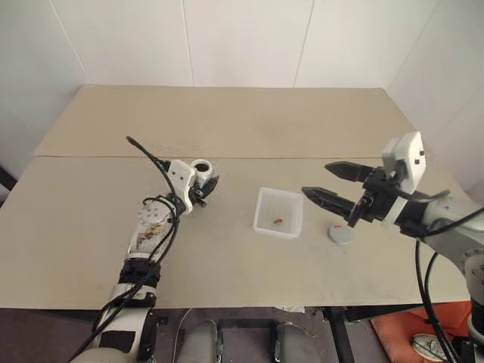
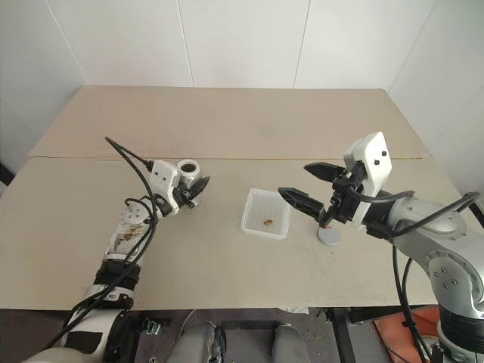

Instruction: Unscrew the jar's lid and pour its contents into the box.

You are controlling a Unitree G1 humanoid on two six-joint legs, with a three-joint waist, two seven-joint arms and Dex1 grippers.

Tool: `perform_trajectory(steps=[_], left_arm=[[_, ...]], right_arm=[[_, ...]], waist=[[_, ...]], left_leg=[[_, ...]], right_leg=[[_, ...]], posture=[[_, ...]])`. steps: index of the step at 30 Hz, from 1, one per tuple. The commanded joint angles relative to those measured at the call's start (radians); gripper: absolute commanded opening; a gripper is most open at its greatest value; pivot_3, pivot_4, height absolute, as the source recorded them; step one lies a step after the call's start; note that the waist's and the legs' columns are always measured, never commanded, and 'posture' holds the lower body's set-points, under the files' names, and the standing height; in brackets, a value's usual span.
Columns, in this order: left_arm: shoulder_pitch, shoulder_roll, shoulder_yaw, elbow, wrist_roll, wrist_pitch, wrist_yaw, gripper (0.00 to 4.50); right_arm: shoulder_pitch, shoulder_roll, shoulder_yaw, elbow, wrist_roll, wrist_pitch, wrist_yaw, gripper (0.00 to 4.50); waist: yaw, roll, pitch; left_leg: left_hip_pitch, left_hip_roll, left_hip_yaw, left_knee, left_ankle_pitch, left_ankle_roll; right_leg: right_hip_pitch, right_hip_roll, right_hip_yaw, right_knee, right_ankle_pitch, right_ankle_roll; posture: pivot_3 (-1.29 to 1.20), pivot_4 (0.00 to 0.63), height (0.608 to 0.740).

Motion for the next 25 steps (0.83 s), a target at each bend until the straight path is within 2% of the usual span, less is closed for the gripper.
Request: perform_trajectory(steps=[1, 2, 6, 13, 17, 20, 23, 25], left_arm=[[0.022, 0.012, 0.003, -0.013, -0.046, 0.040, -0.040, 2.92], [0.036, 0.027, 0.009, -0.046, -0.059, 0.063, -0.051, 3.33], [0.110, 0.092, 0.034, -0.199, -0.107, 0.142, -0.084, 4.48], [0.349, 0.267, 0.091, -0.576, -0.243, 0.317, -0.185, 4.48], [0.510, 0.405, 0.205, -0.750, -0.357, 0.350, -0.312, 4.48], [0.583, 0.474, 0.315, -0.764, -0.451, 0.305, -0.440, 4.48], [0.594, 0.510, 0.332, -0.729, -0.478, 0.286, -0.509, 4.48], [0.582, 0.508, 0.314, -0.722, -0.454, 0.271, -0.495, 4.48]], right_arm=[[-0.010, -0.004, -0.024, -0.020, 0.004, -0.032, 0.010, 4.50], [-0.009, -0.004, -0.025, -0.021, 0.004, -0.032, 0.010, 4.50], [0.006, -0.007, -0.032, -0.025, 0.003, -0.034, 0.015, 4.50], [0.084, -0.040, -0.095, 0.005, -0.007, -0.051, 0.081, 4.50], [0.182, -0.078, -0.159, 0.037, -0.027, -0.077, 0.182, 4.50], [0.278, -0.084, -0.188, 0.070, -0.069, -0.149, 0.286, 4.50], [0.343, -0.075, -0.181, 0.104, -0.127, -0.233, 0.363, 4.50], [0.353, -0.068, -0.183, 0.119, -0.125, -0.231, 0.363, 4.50]], waist=[[-0.002, 0.000, 0.000], [-0.003, 0.000, 0.000], [-0.005, 0.000, 0.000], [-0.011, 0.001, 0.000], [-0.003, 0.001, 0.000], [-0.003, 0.001, -0.001], [-0.002, 0.003, -0.002], [-0.002, 0.004, -0.002]], left_leg=[[0.000, 0.000, 0.000, 0.000, 0.000, 0.000], [0.000, 0.000, 0.000, 0.000, 0.000, 0.000], [0.000, 0.000, 0.000, 0.000, 0.000, 0.000], [0.001, 0.002, 0.000, -0.001, 0.000, 0.000], [0.002, 0.002, 0.000, -0.001, 0.000, 0.000], [0.003, 0.002, 0.000, -0.002, 0.000, -0.001], [0.006, 0.002, 0.001, -0.002, 0.000, -0.001], [0.008, 0.002, 0.002, -0.002, 0.000, -0.001]], right_leg=[[0.000, 0.000, 0.000, 0.000, 0.000, 0.000], [0.000, 0.000, 0.000, 0.000, 0.000, 0.000], [0.000, 0.000, 0.000, 0.000, 0.000, 0.000], [-0.001, 0.000, 0.001, 0.000, 0.000, 0.000], [0.000, -0.001, 0.001, -0.001, -0.001, -0.001], [0.000, 0.000, 0.001, 0.000, -0.002, -0.003], [0.002, 0.000, 0.001, 0.000, -0.004, -0.005], [0.003, 0.000, 0.002, -0.001, -0.005, -0.007]], posture=[[0.00, 0.150, 0.740], [0.00, 0.150, 0.740], [0.00, 0.150, 0.740], [0.00, 0.150, 0.740], [0.00, 0.150, 0.740], [0.00, 0.150, 0.740], [0.00, 0.150, 0.740], [0.00, 0.150, 0.740]])
